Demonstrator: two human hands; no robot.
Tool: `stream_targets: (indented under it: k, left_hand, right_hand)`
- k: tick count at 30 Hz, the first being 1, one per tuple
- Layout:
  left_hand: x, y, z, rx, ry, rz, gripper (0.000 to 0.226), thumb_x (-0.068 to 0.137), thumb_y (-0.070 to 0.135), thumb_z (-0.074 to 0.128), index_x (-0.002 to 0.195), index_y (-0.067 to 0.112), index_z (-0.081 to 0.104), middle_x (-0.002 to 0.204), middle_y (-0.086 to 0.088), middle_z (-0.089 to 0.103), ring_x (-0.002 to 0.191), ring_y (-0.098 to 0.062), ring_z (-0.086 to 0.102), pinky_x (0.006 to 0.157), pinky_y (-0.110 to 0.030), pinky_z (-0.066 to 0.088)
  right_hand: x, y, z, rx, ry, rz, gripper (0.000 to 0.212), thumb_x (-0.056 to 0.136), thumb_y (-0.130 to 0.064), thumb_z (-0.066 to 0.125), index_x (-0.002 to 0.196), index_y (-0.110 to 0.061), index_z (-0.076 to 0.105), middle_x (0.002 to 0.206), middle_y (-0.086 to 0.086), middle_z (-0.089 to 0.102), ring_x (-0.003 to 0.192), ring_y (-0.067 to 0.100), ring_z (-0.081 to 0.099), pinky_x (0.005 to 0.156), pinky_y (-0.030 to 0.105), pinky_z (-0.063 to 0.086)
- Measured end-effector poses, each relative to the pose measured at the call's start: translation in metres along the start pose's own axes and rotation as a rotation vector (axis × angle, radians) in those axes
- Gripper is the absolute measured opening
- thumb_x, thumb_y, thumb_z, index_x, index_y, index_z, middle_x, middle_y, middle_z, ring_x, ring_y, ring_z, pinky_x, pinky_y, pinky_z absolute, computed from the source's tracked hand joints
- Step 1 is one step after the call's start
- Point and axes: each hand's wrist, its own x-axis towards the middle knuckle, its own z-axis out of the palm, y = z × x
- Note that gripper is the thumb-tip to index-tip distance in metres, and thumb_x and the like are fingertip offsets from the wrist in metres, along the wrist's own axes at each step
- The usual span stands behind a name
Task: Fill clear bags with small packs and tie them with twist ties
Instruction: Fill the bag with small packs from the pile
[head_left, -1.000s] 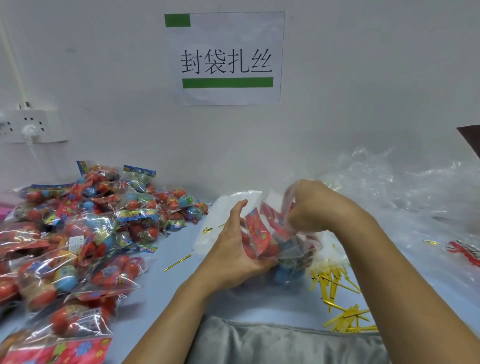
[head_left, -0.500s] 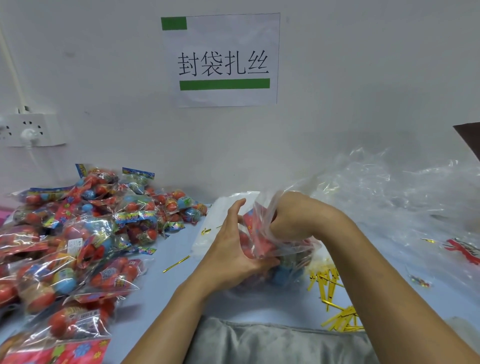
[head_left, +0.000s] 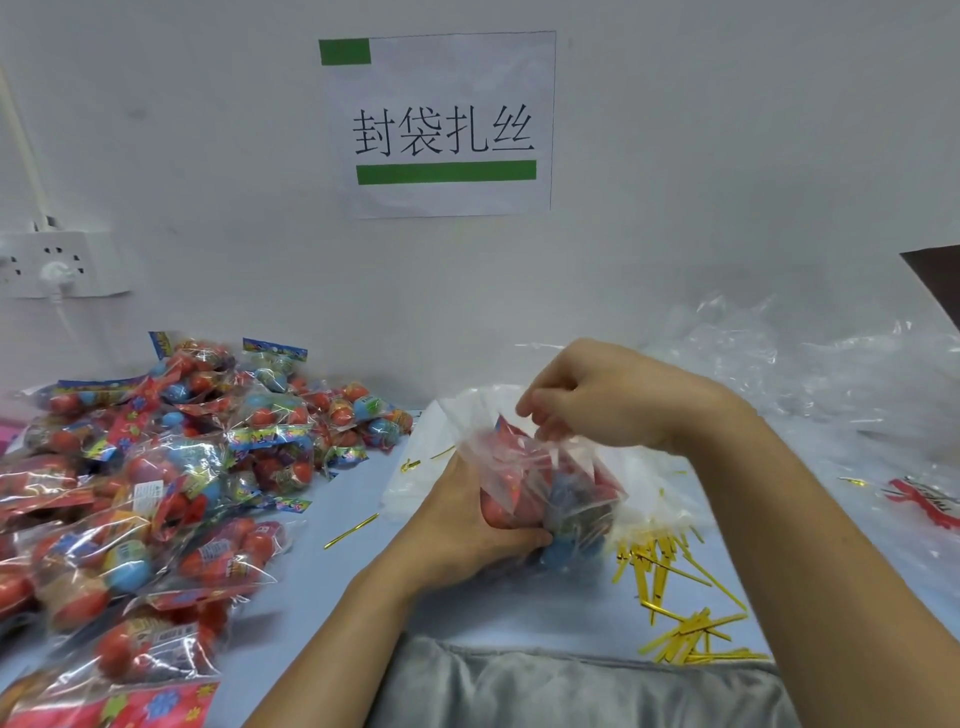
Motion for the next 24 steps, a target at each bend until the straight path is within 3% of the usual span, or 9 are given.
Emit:
stream_targets:
  k: [4, 6, 9, 11, 13, 17, 19, 22, 24]
  left_hand:
    - [0.000, -0.001, 0.001, 0.014, -0.013, -0.026, 0.080, 0.059, 0.049, 0.086, 0.129, 0.034, 0.051, 0.122, 0.015, 0.060, 0.115, -0.002, 0.057, 0.101, -0.028, 0.048]
    - [0.001, -0.001, 0.001, 0.019, -0.020, -0.029, 0.077, 0.060, 0.049, 0.086, 0.128, 0.033, 0.053, 0.120, 0.018, 0.061, 0.112, 0.001, 0.058, 0.098, -0.023, 0.048]
    - [-0.001, 0.002, 0.000, 0.015, -0.021, -0.065, 0.061, 0.060, 0.050, 0.085, 0.113, 0.029, 0.062, 0.101, 0.021, 0.066, 0.097, 0.006, 0.062, 0.081, -0.011, 0.046]
    - [-0.003, 0.002, 0.000, 0.009, -0.020, -0.068, 0.053, 0.061, 0.048, 0.085, 0.105, 0.029, 0.063, 0.093, 0.026, 0.065, 0.089, 0.009, 0.062, 0.071, -0.004, 0.042]
    - [-0.002, 0.003, -0.001, -0.002, -0.012, -0.059, 0.053, 0.062, 0.046, 0.086, 0.105, 0.029, 0.063, 0.092, 0.025, 0.065, 0.088, 0.010, 0.061, 0.069, -0.003, 0.042]
    - [-0.003, 0.006, -0.002, -0.014, -0.018, -0.067, 0.044, 0.064, 0.038, 0.088, 0.097, 0.025, 0.062, 0.080, 0.023, 0.065, 0.075, 0.006, 0.062, 0.061, -0.003, 0.041]
    - [-0.004, 0.010, -0.002, -0.042, -0.004, -0.089, 0.063, 0.064, 0.035, 0.090, 0.116, 0.033, 0.054, 0.091, 0.017, 0.066, 0.085, -0.002, 0.065, 0.070, -0.008, 0.047]
    - [-0.007, 0.014, -0.004, -0.120, -0.016, -0.149, 0.117, 0.058, 0.033, 0.094, 0.148, 0.041, 0.020, 0.134, 0.001, 0.056, 0.120, -0.021, 0.059, 0.101, -0.040, 0.050]
    - [-0.008, 0.022, -0.006, -0.177, -0.026, -0.159, 0.126, 0.053, 0.038, 0.093, 0.151, 0.040, 0.015, 0.137, 0.000, 0.055, 0.123, -0.018, 0.058, 0.103, -0.038, 0.050]
  right_hand:
    - [-0.017, 0.005, -0.021, 0.233, 0.000, -0.019, 0.021, 0.102, -0.008, 0.055, 0.104, -0.003, 0.075, 0.095, 0.007, 0.078, 0.084, 0.008, 0.076, 0.078, 0.015, 0.059]
    - [-0.032, 0.010, -0.023, 0.452, 0.070, -0.089, 0.025, 0.103, -0.005, 0.050, 0.101, -0.005, 0.075, 0.095, 0.008, 0.079, 0.088, 0.012, 0.076, 0.079, 0.018, 0.059]
    - [-0.043, 0.022, -0.018, 0.558, 0.372, -0.151, 0.032, 0.102, -0.005, 0.049, 0.095, -0.017, 0.077, 0.088, 0.002, 0.078, 0.080, 0.009, 0.075, 0.066, 0.018, 0.058]
    - [-0.033, 0.033, -0.019, 0.512, 0.600, -0.069, 0.034, 0.098, -0.005, 0.050, 0.092, -0.026, 0.076, 0.084, -0.001, 0.073, 0.069, 0.007, 0.068, 0.061, 0.019, 0.052]
    - [-0.020, 0.043, -0.020, 0.536, 0.707, 0.024, 0.036, 0.095, -0.003, 0.047, 0.095, -0.030, 0.071, 0.087, -0.003, 0.068, 0.068, 0.011, 0.061, 0.063, 0.023, 0.051]
    - [-0.011, 0.069, 0.003, 0.532, 0.580, 0.153, 0.052, 0.086, 0.015, 0.039, 0.106, -0.025, 0.066, 0.102, 0.003, 0.070, 0.091, 0.018, 0.067, 0.083, 0.036, 0.056]
    - [-0.014, 0.080, 0.025, 0.530, 0.432, 0.171, 0.058, 0.083, 0.021, 0.034, 0.110, -0.022, 0.063, 0.108, 0.000, 0.070, 0.098, 0.015, 0.068, 0.093, 0.039, 0.056]
    - [-0.013, 0.083, 0.044, 0.744, 0.227, 0.182, 0.053, 0.084, 0.020, 0.035, 0.103, -0.013, 0.073, 0.097, 0.001, 0.076, 0.081, 0.013, 0.071, 0.075, 0.033, 0.061]
    - [-0.012, 0.083, 0.046, 0.888, 0.182, 0.187, 0.052, 0.086, 0.014, 0.037, 0.084, -0.018, 0.078, 0.078, -0.001, 0.074, 0.063, 0.010, 0.066, 0.063, 0.028, 0.057]
